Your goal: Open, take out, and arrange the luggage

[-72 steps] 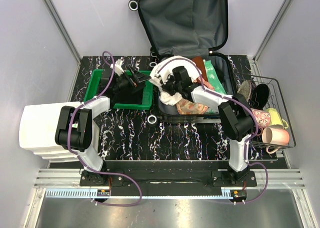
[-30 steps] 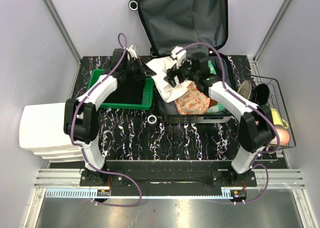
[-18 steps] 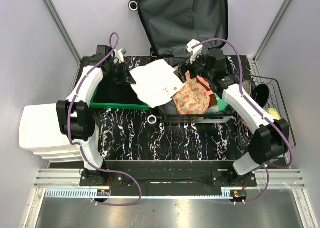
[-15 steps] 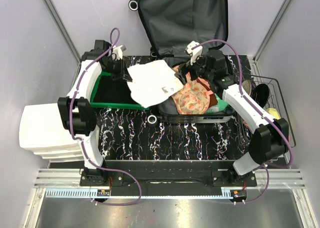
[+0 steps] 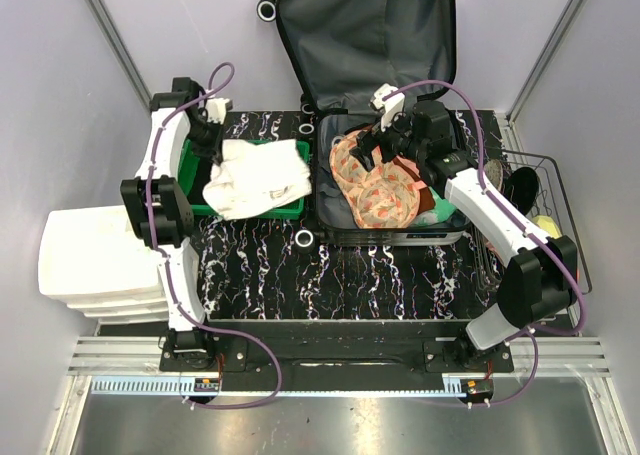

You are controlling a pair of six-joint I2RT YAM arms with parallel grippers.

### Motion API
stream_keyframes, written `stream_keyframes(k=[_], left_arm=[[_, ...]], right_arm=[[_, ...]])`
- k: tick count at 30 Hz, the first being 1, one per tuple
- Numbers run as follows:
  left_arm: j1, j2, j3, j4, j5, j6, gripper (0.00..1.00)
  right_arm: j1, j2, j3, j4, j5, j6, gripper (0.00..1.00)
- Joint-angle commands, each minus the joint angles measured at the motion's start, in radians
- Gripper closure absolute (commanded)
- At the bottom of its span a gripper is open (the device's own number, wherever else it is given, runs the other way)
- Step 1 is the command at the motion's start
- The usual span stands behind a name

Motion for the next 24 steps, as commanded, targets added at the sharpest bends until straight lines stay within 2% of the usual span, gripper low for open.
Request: stream_keyframes(k=[1, 7, 12, 14, 16, 17, 19, 22, 24], left_arm=[[0.064, 0.021, 0.073, 0.097, -0.167, 0.07, 1.0], [0.077, 0.013, 0.077, 0.233, -0.272, 0.098, 1.0], [0.075, -0.001, 0.011, 0.347, -0.278, 0.141, 0.99], [0.077, 0.028, 0.017, 0.352, -0.301, 0.159, 0.9], [0.077, 0.042, 0.024, 0.343, -0.384, 0.145, 0.55], [0.077, 0.049, 0.035, 0.329, -0.389, 0.13, 0.42], [0.078, 0.036, 0.072, 0.28, -0.322, 0.09, 0.26], [0.075, -0.057, 0.058, 0.287, -0.147, 0.04, 0.08], [0.071, -0.146, 0.029, 0.306, -0.059, 0.029, 0.06]], right_arm=[[-0.005, -0.009, 0.008, 0.007, 0.017, 0.006, 0.0], [-0.004, -0.009, 0.008, 0.002, 0.014, 0.003, 0.0], [-0.005, -0.005, 0.01, -0.006, 0.014, -0.006, 0.0], [-0.005, -0.002, 0.01, -0.015, 0.015, -0.013, 0.0], [-0.005, 0.0, 0.02, -0.03, 0.017, -0.023, 0.0], [-0.005, 0.002, 0.025, -0.058, 0.021, -0.027, 0.0], [-0.013, 0.018, 0.053, -0.101, 0.027, -0.027, 0.0], [-0.044, 0.046, 0.097, -0.197, 0.0, -0.023, 0.01], [-0.053, 0.073, 0.134, -0.285, -0.023, -0.047, 0.01]])
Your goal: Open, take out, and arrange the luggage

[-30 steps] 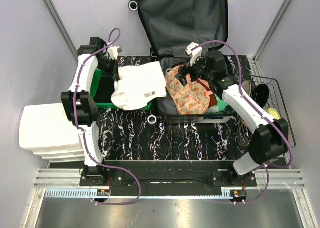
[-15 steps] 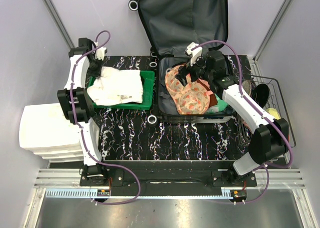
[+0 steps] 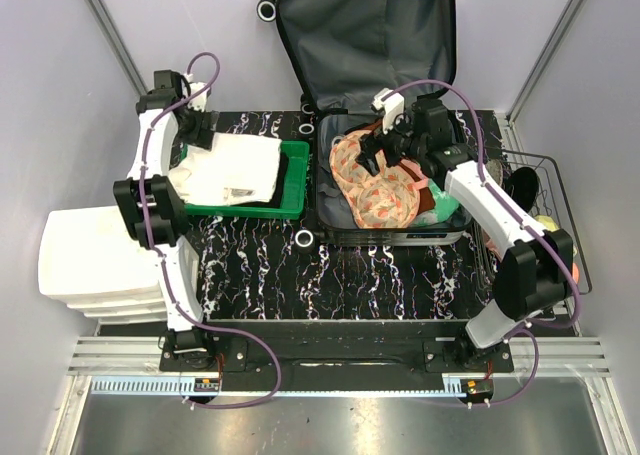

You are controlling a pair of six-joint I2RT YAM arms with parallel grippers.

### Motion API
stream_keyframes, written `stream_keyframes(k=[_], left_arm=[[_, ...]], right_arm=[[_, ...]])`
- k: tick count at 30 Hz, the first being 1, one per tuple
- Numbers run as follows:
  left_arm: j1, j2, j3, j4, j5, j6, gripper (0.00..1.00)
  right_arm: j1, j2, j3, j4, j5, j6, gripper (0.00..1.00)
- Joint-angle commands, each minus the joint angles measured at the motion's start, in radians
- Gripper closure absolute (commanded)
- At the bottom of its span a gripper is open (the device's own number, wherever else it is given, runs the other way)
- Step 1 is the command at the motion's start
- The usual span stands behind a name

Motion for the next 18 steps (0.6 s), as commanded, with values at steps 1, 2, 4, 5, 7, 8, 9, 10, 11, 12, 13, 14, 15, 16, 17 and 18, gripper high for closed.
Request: stream_keyframes(k=[1, 2, 4, 5, 7, 8, 9, 10, 11, 12, 13, 14, 15, 16, 17, 18], left_arm=[[-0.005, -0.213, -0.005, 0.066, 0.285, -0.054, 0.05], [-0.005, -0.269, -0.03, 0.08, 0.338, -0.048, 0.04], [-0.009, -0.323, -0.111, 0.115, 0.474, -0.022, 0.03], [-0.015, -0.366, -0.139, 0.129, 0.495, -0.019, 0.02], [-0.034, -0.397, -0.2, 0.146, 0.522, -0.011, 0.02], [-0.04, -0.415, -0.214, 0.146, 0.532, -0.012, 0.02], [-0.046, -0.422, -0.232, 0.146, 0.536, -0.017, 0.02], [-0.057, -0.428, -0.239, 0.146, 0.544, -0.032, 0.02], [-0.058, -0.437, -0.245, 0.146, 0.548, -0.04, 0.02], [-0.061, -0.442, -0.257, 0.146, 0.555, -0.048, 0.02], [-0.064, -0.449, -0.26, 0.146, 0.567, -0.067, 0.02], [-0.064, -0.451, -0.262, 0.149, 0.573, -0.078, 0.02], [-0.066, -0.452, -0.263, 0.149, 0.578, -0.087, 0.02], [-0.064, -0.455, -0.262, 0.149, 0.593, -0.103, 0.02], [-0.064, -0.457, -0.263, 0.149, 0.598, -0.109, 0.02], [-0.066, -0.459, -0.262, 0.149, 0.604, -0.112, 0.02]], right_arm=[[-0.037, 0.05, 0.103, -0.177, -0.025, -0.059, 0.02], [-0.042, 0.062, 0.116, -0.236, -0.028, -0.07, 0.02], [-0.043, 0.106, 0.164, -0.289, -0.022, -0.076, 0.03], [-0.049, 0.122, 0.179, -0.321, -0.023, -0.073, 0.05], [-0.054, 0.166, 0.221, -0.341, -0.005, -0.058, 0.06], [-0.06, 0.18, 0.231, -0.347, 0.018, -0.05, 0.06], [-0.074, 0.21, 0.259, -0.35, 0.027, -0.041, 0.07], [-0.083, 0.224, 0.274, -0.357, 0.032, -0.038, 0.07], [-0.092, 0.243, 0.29, -0.373, 0.035, -0.038, 0.07], [-0.106, 0.278, 0.323, -0.386, 0.04, -0.038, 0.07], [-0.112, 0.295, 0.339, -0.398, 0.049, -0.039, 0.07], [-0.118, 0.332, 0.354, -0.427, 0.05, -0.039, 0.07], [-0.126, 0.347, 0.382, -0.444, 0.043, -0.039, 0.06], [-0.138, 0.364, 0.393, -0.461, 0.034, -0.039, 0.07], [-0.144, 0.388, 0.402, -0.496, 0.009, -0.039, 0.07], [-0.147, 0.398, 0.414, -0.51, -0.008, -0.039, 0.09]])
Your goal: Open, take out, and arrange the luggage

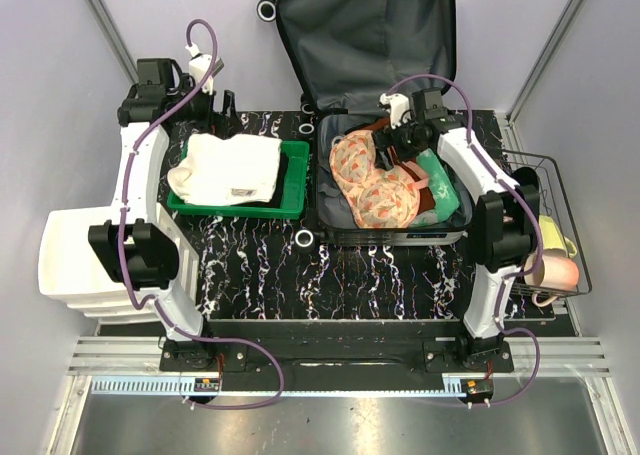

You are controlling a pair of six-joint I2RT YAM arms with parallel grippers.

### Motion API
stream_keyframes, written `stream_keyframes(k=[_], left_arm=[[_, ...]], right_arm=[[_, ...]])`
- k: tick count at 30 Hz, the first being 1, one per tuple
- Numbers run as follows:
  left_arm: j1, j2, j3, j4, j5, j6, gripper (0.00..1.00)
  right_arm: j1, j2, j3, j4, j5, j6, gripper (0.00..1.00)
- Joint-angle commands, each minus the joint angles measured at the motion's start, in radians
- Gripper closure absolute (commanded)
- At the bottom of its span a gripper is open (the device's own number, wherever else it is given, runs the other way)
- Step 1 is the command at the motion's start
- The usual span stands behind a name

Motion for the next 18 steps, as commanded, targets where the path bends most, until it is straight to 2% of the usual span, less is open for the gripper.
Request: stream_keyframes(k=[1, 4, 5, 7, 11, 13, 14, 15, 16, 17, 18], left_arm=[[0.009, -0.006, -0.007, 0.028, 0.084, -0.054, 0.02], [0.007, -0.017, -0.011, 0.031, 0.081, -0.057, 0.02], [0.007, -0.019, -0.014, 0.031, 0.08, -0.059, 0.02], [0.009, -0.029, -0.025, 0.036, 0.074, -0.057, 0.02], [0.007, -0.049, -0.039, 0.038, 0.078, -0.059, 0.02], [0.007, -0.062, -0.042, 0.038, 0.077, -0.062, 0.02], [0.007, -0.066, -0.044, 0.039, 0.078, -0.069, 0.02], [0.009, -0.068, -0.041, 0.038, 0.084, -0.076, 0.02], [0.01, -0.072, -0.039, 0.038, 0.115, -0.088, 0.02], [0.009, -0.076, -0.033, 0.038, 0.136, -0.092, 0.02], [0.009, -0.08, -0.027, 0.033, 0.171, -0.092, 0.02]], right_arm=[[-0.031, 0.055, 0.079, -0.127, -0.049, -0.004, 0.13], [-0.031, 0.053, 0.074, -0.149, -0.127, -0.005, 0.19], [-0.031, 0.052, 0.076, -0.153, -0.159, -0.005, 0.24], [-0.029, 0.062, 0.077, -0.158, -0.162, 0.005, 0.27], [-0.031, 0.067, 0.097, -0.182, -0.194, 0.034, 0.51], [-0.029, 0.053, 0.122, -0.181, -0.233, 0.045, 0.58], [-0.031, 0.039, 0.131, -0.182, -0.247, 0.045, 0.67], [-0.029, 0.033, 0.152, -0.184, -0.259, 0.042, 0.83], [-0.031, 0.027, 0.16, -0.185, -0.291, 0.044, 0.92], [-0.031, 0.013, 0.169, -0.185, -0.311, 0.044, 0.99], [-0.031, 0.006, 0.184, -0.188, -0.332, 0.039, 1.0]])
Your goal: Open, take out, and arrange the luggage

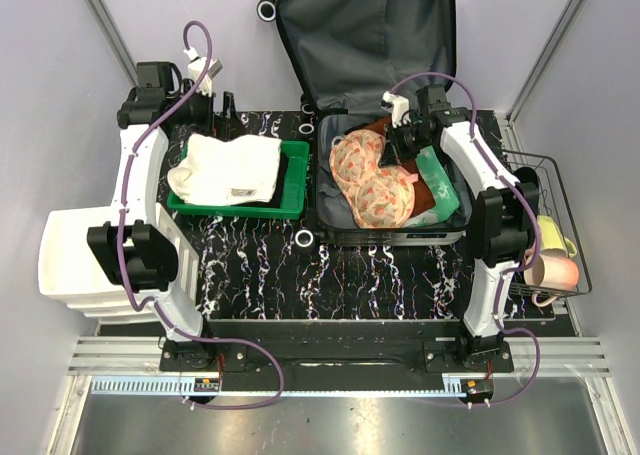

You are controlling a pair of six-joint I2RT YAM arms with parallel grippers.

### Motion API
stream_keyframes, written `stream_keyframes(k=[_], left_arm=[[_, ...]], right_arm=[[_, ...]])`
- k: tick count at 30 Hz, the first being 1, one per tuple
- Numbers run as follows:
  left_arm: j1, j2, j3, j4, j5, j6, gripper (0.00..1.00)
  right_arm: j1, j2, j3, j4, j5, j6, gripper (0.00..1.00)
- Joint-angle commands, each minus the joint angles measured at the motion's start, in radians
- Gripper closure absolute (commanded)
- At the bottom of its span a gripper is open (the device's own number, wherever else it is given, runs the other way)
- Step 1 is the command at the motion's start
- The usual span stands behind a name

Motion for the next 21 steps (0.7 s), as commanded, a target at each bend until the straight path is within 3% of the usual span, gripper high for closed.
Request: stream_keyframes(k=[1, 6, 12, 15, 16, 17, 21], left_arm=[[0.002, -0.074, 0.027, 0.031, 0.204, -0.022, 0.01], [-0.043, -0.104, 0.046, 0.005, 0.361, 0.096, 0.01], [-0.128, -0.162, -0.037, 0.003, 0.33, 0.328, 0.01], [-0.146, -0.202, -0.103, 0.003, 0.33, 0.437, 0.01], [-0.148, -0.217, -0.129, 0.002, 0.342, 0.472, 0.01], [-0.148, -0.232, -0.191, 0.003, 0.349, 0.51, 0.01], [-0.149, -0.349, -0.359, 0.046, 0.35, 0.683, 0.01]], right_arm=[[0.01, -0.077, 0.086, -0.01, -0.162, -0.004, 1.0], [0.074, -0.152, 0.08, -0.005, -0.152, -0.173, 1.0], [0.215, -0.189, 0.038, -0.021, -0.049, -0.408, 1.0], [0.272, -0.184, 0.017, -0.021, -0.043, -0.422, 1.0], [0.284, -0.18, 0.014, -0.022, -0.065, -0.408, 0.96], [0.299, -0.172, 0.014, -0.03, -0.085, -0.39, 0.7], [0.287, -0.195, -0.005, -0.116, -0.269, -0.249, 0.47]])
